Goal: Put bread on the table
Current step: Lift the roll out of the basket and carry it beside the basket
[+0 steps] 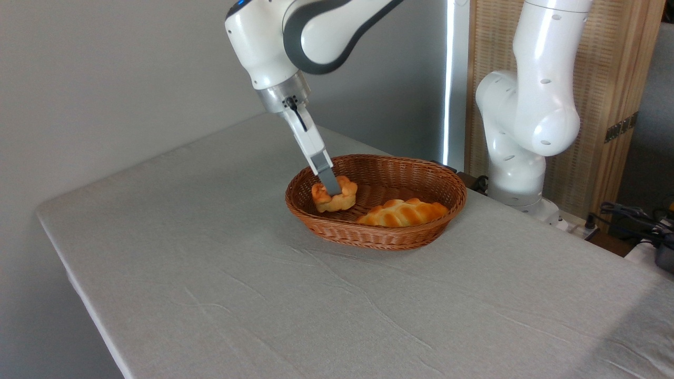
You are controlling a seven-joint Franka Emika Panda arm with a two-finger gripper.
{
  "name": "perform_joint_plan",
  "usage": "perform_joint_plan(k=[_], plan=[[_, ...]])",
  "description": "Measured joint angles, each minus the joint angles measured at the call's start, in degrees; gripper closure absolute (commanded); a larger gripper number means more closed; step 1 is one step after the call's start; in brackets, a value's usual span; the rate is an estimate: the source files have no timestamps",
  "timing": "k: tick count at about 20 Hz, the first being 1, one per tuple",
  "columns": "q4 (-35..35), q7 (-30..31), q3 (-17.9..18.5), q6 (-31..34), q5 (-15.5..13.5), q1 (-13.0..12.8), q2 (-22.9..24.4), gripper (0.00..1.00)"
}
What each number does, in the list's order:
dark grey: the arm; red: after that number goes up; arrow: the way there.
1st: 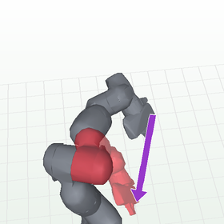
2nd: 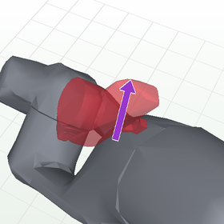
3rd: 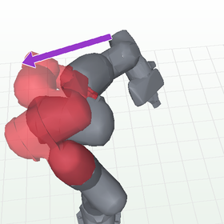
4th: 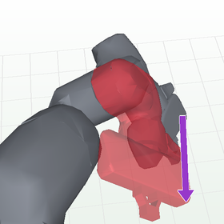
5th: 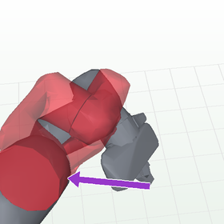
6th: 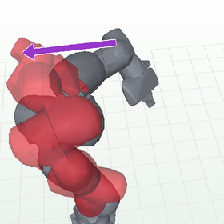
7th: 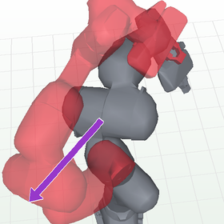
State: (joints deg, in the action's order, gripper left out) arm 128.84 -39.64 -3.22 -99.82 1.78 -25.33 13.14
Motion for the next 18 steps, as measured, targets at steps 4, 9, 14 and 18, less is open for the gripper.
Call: perform_joint_plan(k=[4,9,14,18], plan=[[-7.4,-4.2,4.2,6.8,0.8,0.1,1.2,0.87],[-19.6,-5.1,8.0,5.9,0.8,0.4,-4.7,0.84],[-27.3,-4.2,7.3,-6.1,0.8,0.2,-19.4,0.27],[-28.7,-4.1,7.1,-10.5,0.8,0.0,-24.5,0.00]])
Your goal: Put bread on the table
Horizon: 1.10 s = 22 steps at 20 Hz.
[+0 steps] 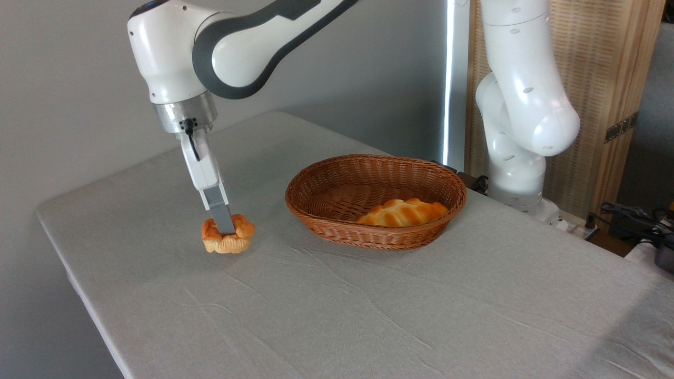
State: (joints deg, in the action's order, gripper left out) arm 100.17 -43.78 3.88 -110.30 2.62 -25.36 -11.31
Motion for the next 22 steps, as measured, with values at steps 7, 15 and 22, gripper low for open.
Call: perform_joint_plan(k=[7,15,22], plan=[[-0.7,0.0,0.0,0.0,0.0,0.0,0.3,0.00],[-0.7,0.0,0.0,0.0,0.0,0.0,0.3,0.00],[-5.2,0.3,3.2,5.8,0.0,1.6,3.8,0.00]])
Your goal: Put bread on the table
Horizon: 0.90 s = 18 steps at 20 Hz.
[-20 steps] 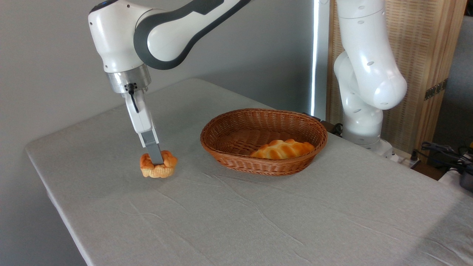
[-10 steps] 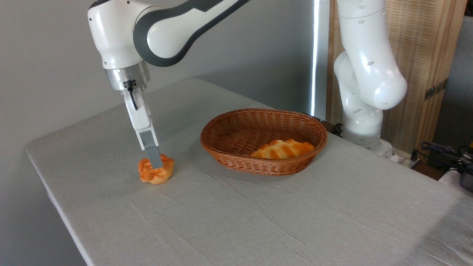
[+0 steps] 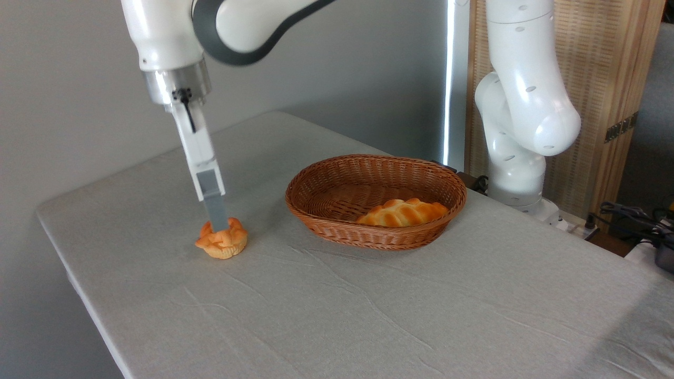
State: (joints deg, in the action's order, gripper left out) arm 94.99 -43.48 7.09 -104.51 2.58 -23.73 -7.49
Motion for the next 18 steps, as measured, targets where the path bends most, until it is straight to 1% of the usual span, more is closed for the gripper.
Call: perform_joint_plan(k=[2,5,6,8,10,12,13,15,16,17,18], plan=[[-1.8,0.0,3.0,4.2,-0.1,0.4,2.4,0.00],[-2.5,-0.1,7.3,8.0,-0.6,0.9,6.2,0.00],[-2.5,-0.1,8.2,9.1,-0.7,1.0,7.2,0.00],[-2.5,0.0,8.8,10.6,-0.7,2.0,8.5,0.00],[-2.5,0.0,8.7,11.5,-0.7,3.9,9.1,0.00],[-2.5,0.0,7.8,11.5,-0.8,6.6,9.2,0.00],[-2.5,0.0,6.3,11.5,-0.9,8.9,9.2,0.00],[-2.5,0.0,1.4,11.5,-1.9,14.7,9.5,0.00],[-2.5,0.0,-1.0,11.5,-2.3,17.1,9.7,0.00],[-2.5,0.0,-2.6,11.5,-2.4,18.5,9.8,0.00],[-2.5,0.0,-3.5,11.6,-2.5,19.3,9.9,0.00]])
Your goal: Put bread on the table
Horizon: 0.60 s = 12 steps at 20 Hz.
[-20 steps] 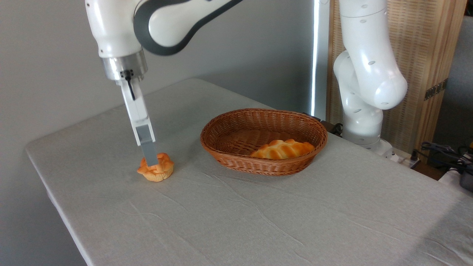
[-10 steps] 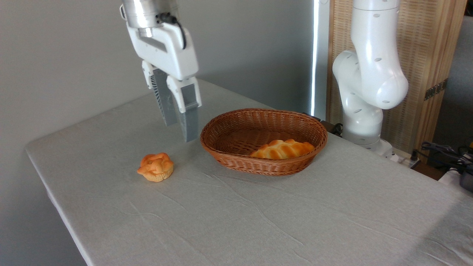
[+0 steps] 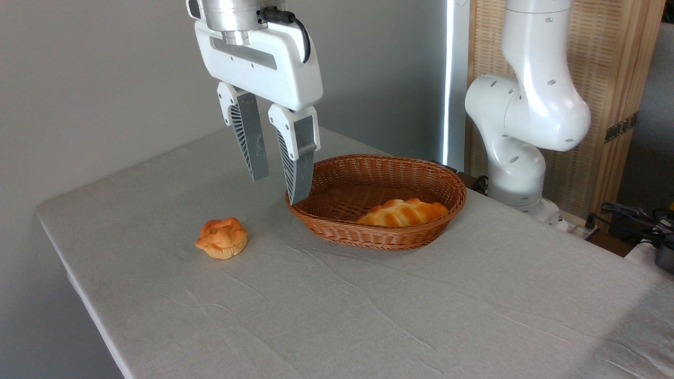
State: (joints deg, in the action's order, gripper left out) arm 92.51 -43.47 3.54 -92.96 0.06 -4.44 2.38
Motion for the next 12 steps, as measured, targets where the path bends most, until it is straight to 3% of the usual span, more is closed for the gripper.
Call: perform_joint_plan(k=[6,12], plan=[[0.1,0.4,-2.6,0.0,-2.1,0.5,-0.3,0.00],[0.2,2.9,-4.1,0.0,-2.2,0.6,-0.4,0.00]])
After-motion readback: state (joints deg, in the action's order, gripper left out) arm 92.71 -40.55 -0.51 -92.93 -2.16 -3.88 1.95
